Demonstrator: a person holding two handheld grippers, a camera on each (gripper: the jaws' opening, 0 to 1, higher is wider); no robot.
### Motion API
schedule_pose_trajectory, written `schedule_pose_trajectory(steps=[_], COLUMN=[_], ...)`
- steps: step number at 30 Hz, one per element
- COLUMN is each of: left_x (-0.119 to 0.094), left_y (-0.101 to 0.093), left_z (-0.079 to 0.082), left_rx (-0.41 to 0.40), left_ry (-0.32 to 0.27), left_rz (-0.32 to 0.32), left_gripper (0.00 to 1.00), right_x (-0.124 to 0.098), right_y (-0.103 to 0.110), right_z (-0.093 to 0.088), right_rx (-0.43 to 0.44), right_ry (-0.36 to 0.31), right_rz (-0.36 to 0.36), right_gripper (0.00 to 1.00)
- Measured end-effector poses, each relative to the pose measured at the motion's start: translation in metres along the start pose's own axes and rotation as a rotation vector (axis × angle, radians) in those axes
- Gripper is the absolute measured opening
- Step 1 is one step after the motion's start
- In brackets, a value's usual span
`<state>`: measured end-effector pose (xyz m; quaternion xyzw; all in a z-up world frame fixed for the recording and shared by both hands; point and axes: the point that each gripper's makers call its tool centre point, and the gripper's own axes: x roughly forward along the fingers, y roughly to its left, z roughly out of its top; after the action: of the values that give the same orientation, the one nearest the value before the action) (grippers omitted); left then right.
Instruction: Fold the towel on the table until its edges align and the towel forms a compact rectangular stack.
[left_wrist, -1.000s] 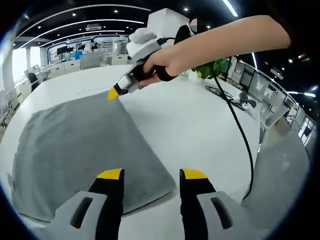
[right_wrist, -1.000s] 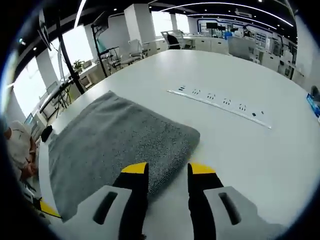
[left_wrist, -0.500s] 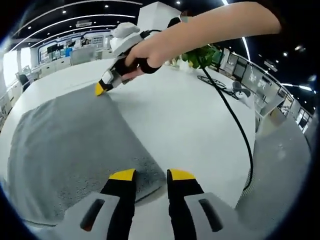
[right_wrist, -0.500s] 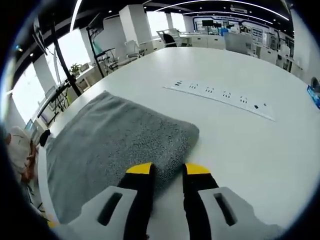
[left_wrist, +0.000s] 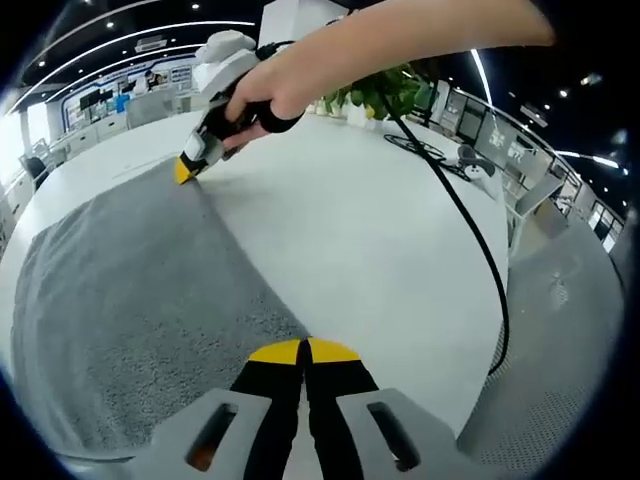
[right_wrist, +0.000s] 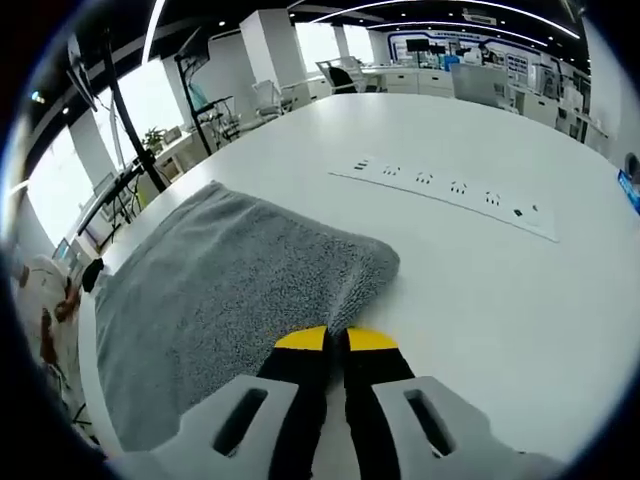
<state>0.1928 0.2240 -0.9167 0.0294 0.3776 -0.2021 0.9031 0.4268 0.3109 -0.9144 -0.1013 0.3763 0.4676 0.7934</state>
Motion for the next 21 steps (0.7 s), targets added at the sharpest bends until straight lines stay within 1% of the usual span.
schedule_pose_trajectory(steps=[3,4,5,6,7,9,12,13,15,18,20,21], left_x=[-0.005,-0.008,-0.008,-0.01,-0.01,-0.009,-0.004,-0.003,-0.002,-0.001,0.0,0.0], left_y=[0.002,0.004,0.004,0.005,0.004,0.001,-0.004,-0.005,-0.003,0.003,0.003,0.002], left_z=[0.003,0.004,0.004,0.004,0.002,-0.001,-0.006,-0.008,-0.007,-0.006,-0.005,-0.004], left_rx=[0.029,0.044,0.048,0.059,0.064,0.066,0.071,0.08,0.089,0.109,0.101,0.107], left_ry=[0.001,0.002,0.003,0.011,0.017,0.025,0.047,0.06,0.06,0.059,0.059,0.06], left_rz=[0.021,0.04,0.045,0.053,0.049,0.036,0.016,0.015,0.028,0.053,0.046,0.044], left_gripper=[0.02,0.07,0.16,0.22,0.25,0.22,0.21,0.21,0.2,0.11,0.06,0.05], right_x=[0.001,0.001,0.001,0.001,0.001,0.001,0.001,0.001,0.001,0.001,0.001,0.001], right_y=[-0.001,-0.001,-0.001,-0.001,-0.001,-0.002,-0.002,-0.002,-0.002,-0.002,-0.003,-0.004], right_z=[0.0,0.0,0.0,0.0,0.0,0.0,0.0,-0.001,-0.001,-0.001,-0.001,-0.001], right_rx=[0.014,0.016,0.017,0.017,0.017,0.029,0.026,0.024,0.021,0.009,0.01,0.016], right_ry=[-0.001,-0.002,-0.002,-0.001,0.0,0.001,0.001,0.001,0.0,-0.001,0.0,-0.003], right_rz=[0.003,0.004,0.004,0.005,0.004,0.005,0.007,0.008,0.01,0.011,0.004,-0.002], right_gripper=[0.02,0.02,0.02,0.03,0.03,0.03,0.03,0.03,0.03,0.02,0.01,0.01])
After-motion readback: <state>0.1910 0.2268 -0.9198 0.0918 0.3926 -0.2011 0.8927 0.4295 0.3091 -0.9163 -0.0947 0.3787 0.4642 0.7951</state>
